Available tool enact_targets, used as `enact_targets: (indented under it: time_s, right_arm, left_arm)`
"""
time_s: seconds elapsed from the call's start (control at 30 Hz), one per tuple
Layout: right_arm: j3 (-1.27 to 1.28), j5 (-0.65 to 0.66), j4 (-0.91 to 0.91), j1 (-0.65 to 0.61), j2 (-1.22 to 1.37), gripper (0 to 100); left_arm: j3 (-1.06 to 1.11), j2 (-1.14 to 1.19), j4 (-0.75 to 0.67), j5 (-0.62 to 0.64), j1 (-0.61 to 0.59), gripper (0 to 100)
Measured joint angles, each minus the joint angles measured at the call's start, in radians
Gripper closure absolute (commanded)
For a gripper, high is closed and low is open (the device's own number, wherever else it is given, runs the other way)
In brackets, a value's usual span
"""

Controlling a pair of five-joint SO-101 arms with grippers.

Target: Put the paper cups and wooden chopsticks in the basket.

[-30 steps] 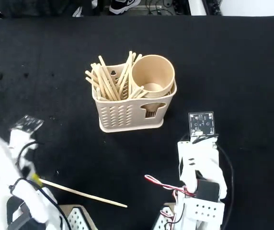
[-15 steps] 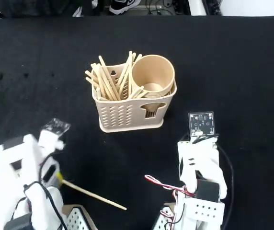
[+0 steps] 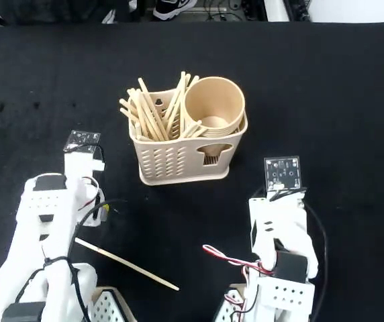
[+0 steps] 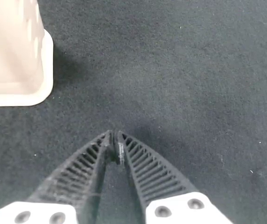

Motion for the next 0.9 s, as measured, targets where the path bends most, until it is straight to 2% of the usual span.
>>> enact_targets:
  time_s: [0.13, 0.27, 0.4, 0.53, 0.67, 0.9]
  right_arm:
    - [0.000, 0.000, 0.000, 0.000, 0.000, 98.4]
    - [0.000, 0.000, 0.000, 0.000, 0.000, 98.4]
    - [0.000, 0.000, 0.000, 0.000, 0.000, 98.4]
    - [0.000, 0.000, 0.000, 0.000, 0.000, 98.4]
    - [0.000, 0.000, 0.000, 0.000, 0.000, 98.4]
    - [0.000, 0.000, 0.000, 0.000, 0.000, 98.4]
  left_arm:
    - [-0.041, 0.000, 0.146, -0.054, -0.112, 82]
    - [-0.041, 0.000, 0.155, -0.083, -0.226, 82]
    - [0.014, 0.000, 0.130, -0.041, -0.244, 82]
    - [0.114, 0.000, 0.008, 0.084, -0.229, 82]
    - [0.164, 0.000, -0.066, 0.206, -0.138, 87]
    - [0.196, -0.002, -0.152, 0.276, -0.002, 96]
